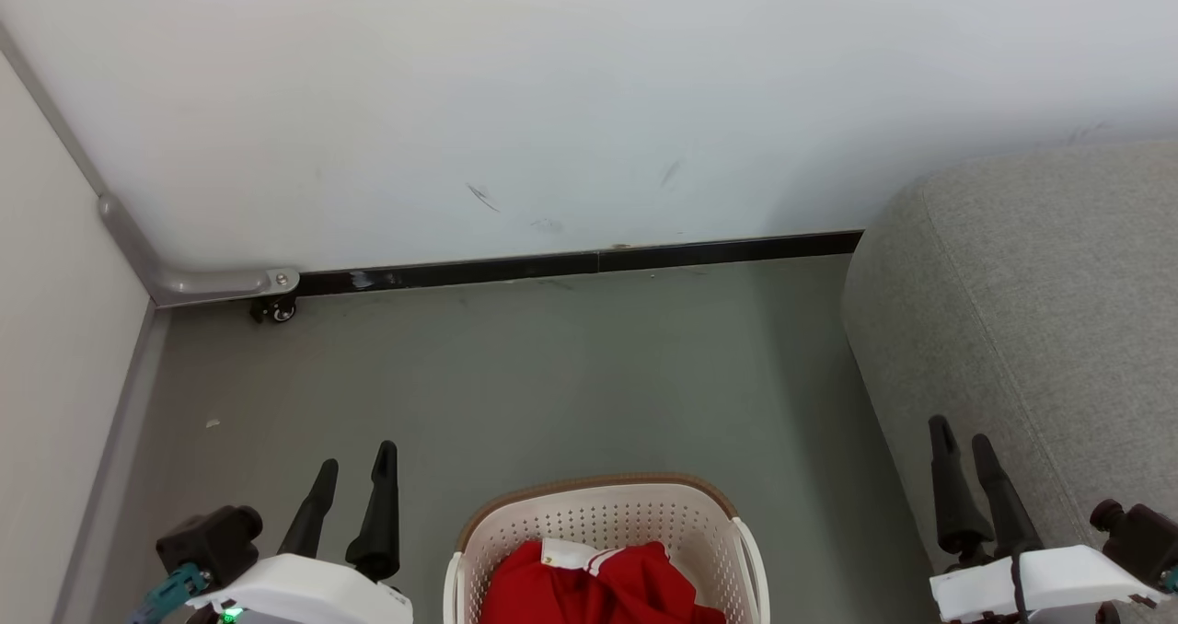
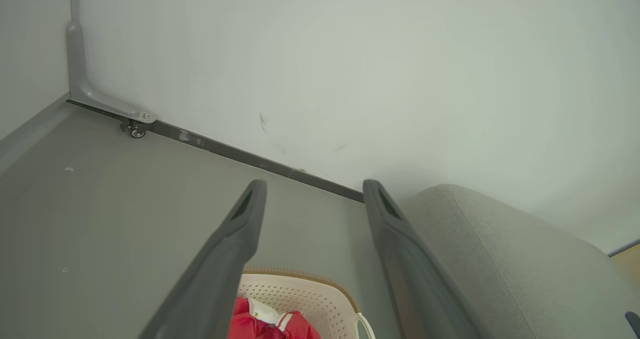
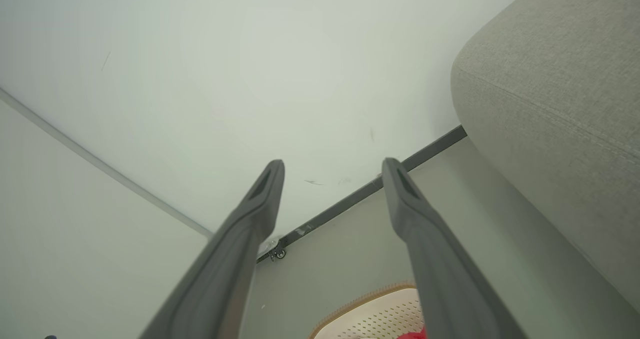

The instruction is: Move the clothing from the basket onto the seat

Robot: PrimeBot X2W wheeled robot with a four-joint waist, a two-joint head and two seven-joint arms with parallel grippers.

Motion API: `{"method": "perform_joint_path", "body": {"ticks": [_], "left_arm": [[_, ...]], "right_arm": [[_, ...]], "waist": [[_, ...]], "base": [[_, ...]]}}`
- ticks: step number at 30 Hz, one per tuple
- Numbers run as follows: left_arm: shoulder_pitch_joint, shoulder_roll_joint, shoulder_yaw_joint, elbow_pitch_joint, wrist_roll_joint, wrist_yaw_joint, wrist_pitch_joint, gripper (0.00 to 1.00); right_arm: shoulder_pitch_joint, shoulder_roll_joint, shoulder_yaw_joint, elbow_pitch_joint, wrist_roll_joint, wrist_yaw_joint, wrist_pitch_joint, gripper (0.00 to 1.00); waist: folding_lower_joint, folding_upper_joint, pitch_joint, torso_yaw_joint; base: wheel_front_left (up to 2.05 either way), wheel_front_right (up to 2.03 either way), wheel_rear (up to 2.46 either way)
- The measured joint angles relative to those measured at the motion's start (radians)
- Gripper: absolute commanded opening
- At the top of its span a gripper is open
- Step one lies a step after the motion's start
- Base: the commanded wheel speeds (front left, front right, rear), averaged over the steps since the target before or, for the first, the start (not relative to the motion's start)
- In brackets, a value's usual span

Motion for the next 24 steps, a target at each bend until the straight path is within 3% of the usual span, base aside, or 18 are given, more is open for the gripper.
{"method": "perform_joint_path", "body": {"ticks": [9, 24], "left_arm": [[0.0, 0.004, -0.04, -0.007, 0.156, 0.055, -0.037, 1.0], [0.004, 0.006, -0.079, 0.012, 0.349, 0.123, -0.088, 1.0]], "right_arm": [[0.0, 0.003, -0.011, 0.002, -0.156, 0.0, -0.008, 1.0], [0.0, 0.003, -0.006, 0.006, -0.368, 0.0, -0.034, 1.0]], "waist": [[-0.0045, -0.0001, 0.006, -0.002], [-0.0055, 0.0, 0.006, -0.004]], "base": [[0.0, 0.0, 0.0], [0.0, 0.0, 0.0]]}}
